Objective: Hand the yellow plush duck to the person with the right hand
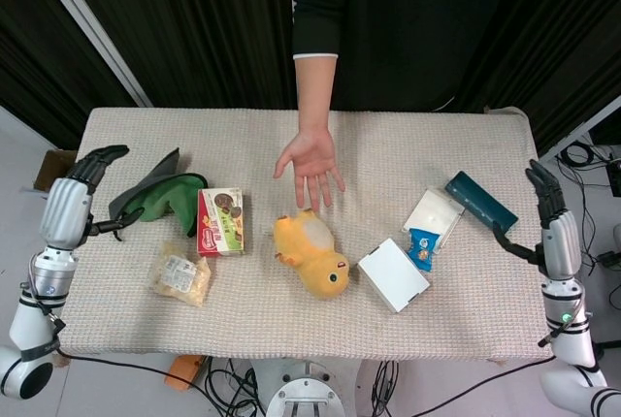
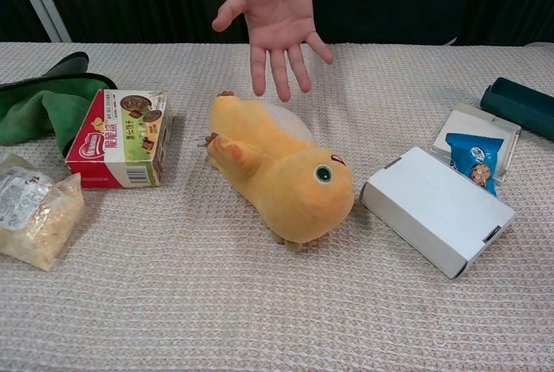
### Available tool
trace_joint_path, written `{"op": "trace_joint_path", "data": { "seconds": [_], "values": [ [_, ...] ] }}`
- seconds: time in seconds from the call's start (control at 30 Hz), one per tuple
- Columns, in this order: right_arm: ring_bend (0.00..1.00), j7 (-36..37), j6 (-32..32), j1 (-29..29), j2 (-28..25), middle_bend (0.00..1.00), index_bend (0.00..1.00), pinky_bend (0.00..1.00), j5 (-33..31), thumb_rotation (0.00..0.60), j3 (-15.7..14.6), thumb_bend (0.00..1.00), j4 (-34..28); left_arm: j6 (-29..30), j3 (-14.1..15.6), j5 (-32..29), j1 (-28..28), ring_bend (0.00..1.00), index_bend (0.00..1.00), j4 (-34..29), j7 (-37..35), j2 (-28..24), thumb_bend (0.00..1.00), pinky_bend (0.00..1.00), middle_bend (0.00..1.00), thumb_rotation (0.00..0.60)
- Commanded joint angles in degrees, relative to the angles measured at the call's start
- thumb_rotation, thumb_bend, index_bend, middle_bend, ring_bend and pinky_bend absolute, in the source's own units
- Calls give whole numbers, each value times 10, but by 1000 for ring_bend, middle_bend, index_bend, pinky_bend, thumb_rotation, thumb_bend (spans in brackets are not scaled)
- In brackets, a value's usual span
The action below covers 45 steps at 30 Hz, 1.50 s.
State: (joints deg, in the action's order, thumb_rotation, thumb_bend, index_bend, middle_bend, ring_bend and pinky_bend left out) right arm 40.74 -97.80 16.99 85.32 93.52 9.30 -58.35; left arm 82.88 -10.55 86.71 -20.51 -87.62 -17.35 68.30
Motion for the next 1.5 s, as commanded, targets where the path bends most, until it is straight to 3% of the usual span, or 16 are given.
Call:
{"op": "trace_joint_path", "data": {
  "seconds": [0.03, 0.33, 0.5, 0.77, 0.97, 1.1, 1.2, 1.33, 1.5],
  "values": [
    [0, -145, 60, 30, -68, 0, 0, 54, 87, 600, -64, 203, -111, -44, 44, -16, 15, 172, 182, -35, 142, -40, 172, 237, 173, 599],
    [0, -368, 230, 80, -95, 0, 0, 29, 135, 600, -122, 113, -301, -20, 68, -23, 54, 172, 182, 17, 119, -5, 173, 237, 173, 600],
    [0, -429, 287, 98, -56, 0, 0, 31, 124, 600, -122, 89, -327, -14, 73, -18, 62, 172, 182, 43, 101, 8, 173, 237, 173, 599],
    [0, -472, 303, 112, 48, 0, 0, 66, 95, 600, -94, 88, -276, -13, 74, -12, 66, 172, 182, 69, 81, 20, 172, 237, 173, 600],
    [0, -472, 316, 125, 110, 12, 0, 246, 78, 600, -87, 90, -227, -12, 71, -13, 68, 172, 182, 82, 68, 22, 172, 236, 173, 600],
    [61, -476, 296, 119, 141, 107, 10, 412, 78, 600, -90, 122, -195, -12, 70, -12, 69, 171, 182, 88, 59, 22, 172, 237, 173, 599],
    [121, -472, 282, 116, 161, 165, 98, 497, 79, 600, -92, 136, -172, -13, 70, -11, 69, 171, 182, 92, 56, 23, 173, 237, 173, 598],
    [140, -472, 285, 121, 179, 189, 189, 512, 76, 600, -95, 143, -151, -11, 69, -9, 70, 172, 182, 95, 56, 25, 173, 237, 173, 599],
    [258, -473, 278, 121, 197, 334, 406, 610, 70, 600, -94, 170, -131, -9, 67, -9, 71, 171, 182, 96, 53, 24, 173, 236, 173, 598]
  ]
}}
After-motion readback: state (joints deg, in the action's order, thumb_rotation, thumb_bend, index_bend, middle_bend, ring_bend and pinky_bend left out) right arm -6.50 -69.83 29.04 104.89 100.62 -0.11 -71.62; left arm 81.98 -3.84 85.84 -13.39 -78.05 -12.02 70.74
